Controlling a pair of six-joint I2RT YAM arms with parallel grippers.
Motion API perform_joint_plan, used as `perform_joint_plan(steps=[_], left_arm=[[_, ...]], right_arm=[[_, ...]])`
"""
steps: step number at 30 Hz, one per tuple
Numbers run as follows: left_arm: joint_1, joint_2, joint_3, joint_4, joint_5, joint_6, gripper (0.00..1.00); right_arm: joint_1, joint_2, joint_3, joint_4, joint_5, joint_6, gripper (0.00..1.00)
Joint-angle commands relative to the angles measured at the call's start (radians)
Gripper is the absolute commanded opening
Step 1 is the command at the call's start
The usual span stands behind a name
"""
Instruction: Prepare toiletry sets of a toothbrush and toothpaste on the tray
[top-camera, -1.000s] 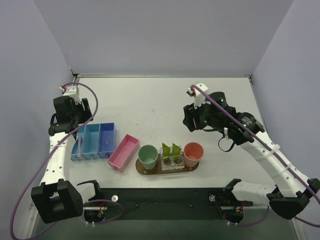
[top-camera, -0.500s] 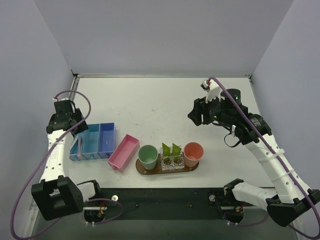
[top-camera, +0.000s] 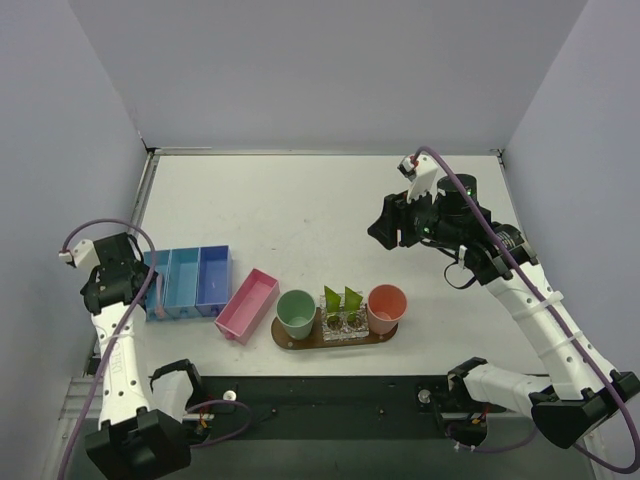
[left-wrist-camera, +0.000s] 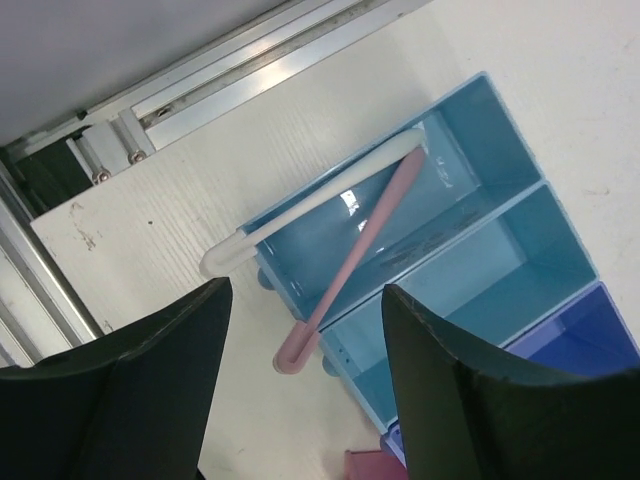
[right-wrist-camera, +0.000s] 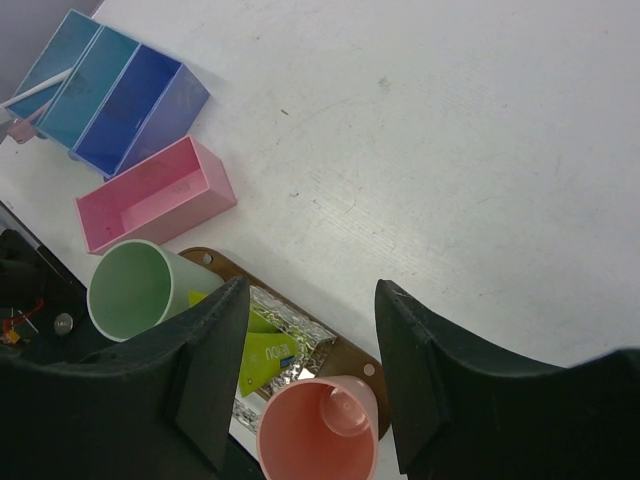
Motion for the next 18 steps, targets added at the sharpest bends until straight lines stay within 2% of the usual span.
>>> perform_joint_plan(steps=[1, 7, 14, 18], left_arm=[[0.07, -0.022, -0.073, 0.02, 0.051, -0.107, 0.71], [0.247, -0.042, -0.18, 0.112, 0.209, -0.105, 0.7], [0.284, -0.063, -0.246, 0.174, 0.261, -0.107, 0.69], [0.347, -0.066, -0.269, 0.226, 0.345, -0.103, 0.69]], right_arm=[[-0.005, 0.004, 0.03, 0.009, -0.01, 0.012, 0.48], [-0.002, -0.018, 0.022, -0.016, -0.001, 0.016, 0.48], [-0.002, -0.013, 0.02, -0.03, -0.002, 0.012, 0.48], [-0.001, -0.002, 0.019, -0.028, -0.01, 0.009, 0.48]])
